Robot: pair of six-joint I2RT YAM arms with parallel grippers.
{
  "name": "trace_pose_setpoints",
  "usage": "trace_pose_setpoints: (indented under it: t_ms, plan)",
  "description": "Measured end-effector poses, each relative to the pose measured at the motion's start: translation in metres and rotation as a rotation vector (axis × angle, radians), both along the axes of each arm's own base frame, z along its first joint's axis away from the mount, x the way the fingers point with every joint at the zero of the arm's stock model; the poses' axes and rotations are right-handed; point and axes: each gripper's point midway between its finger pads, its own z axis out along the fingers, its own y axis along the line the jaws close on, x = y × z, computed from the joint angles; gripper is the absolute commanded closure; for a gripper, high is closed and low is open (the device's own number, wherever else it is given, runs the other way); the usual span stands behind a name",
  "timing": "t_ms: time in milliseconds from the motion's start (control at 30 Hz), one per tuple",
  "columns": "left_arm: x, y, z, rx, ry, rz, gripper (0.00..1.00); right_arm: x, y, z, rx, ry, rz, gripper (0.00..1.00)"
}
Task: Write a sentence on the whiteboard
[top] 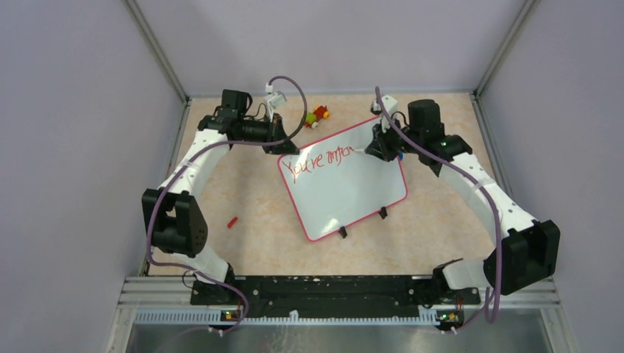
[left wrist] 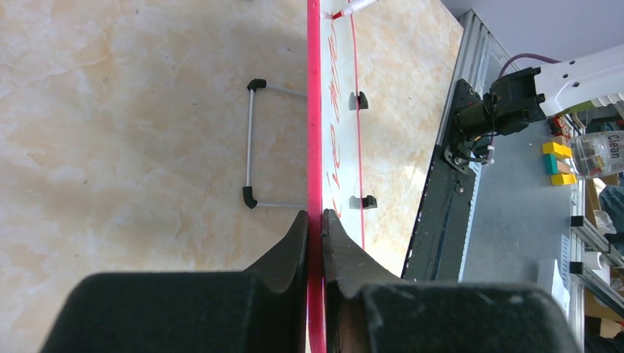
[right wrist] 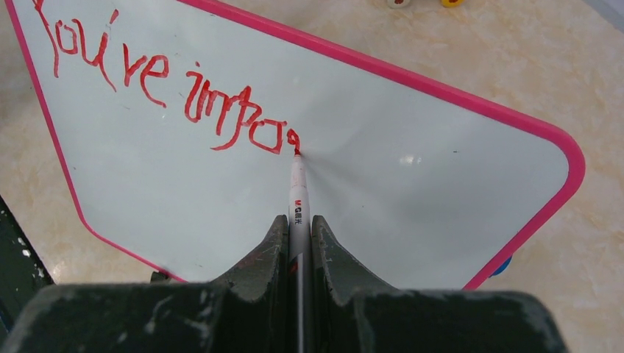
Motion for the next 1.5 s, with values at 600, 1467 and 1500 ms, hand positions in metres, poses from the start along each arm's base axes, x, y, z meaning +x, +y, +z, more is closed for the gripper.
trace_pose_setpoints:
  t_ms: [600,1467,1500]
  plan:
    - [0.000,0.000,0.000,0.001,-0.001,0.001,1.00,-0.011,0.002,-0.011,-0.026,0.023,0.012,1.00]
    - [0.000,0.000,0.001,-0.003,0.001,-0.002,1.00,-0.003,-0.005,0.001,-0.032,-0.006,-0.003,1.00]
    - [0.000,0.000,0.001,-0.003,0.001,-0.002,1.00,-0.003,-0.005,0.001,-0.032,-0.006,-0.003,1.00]
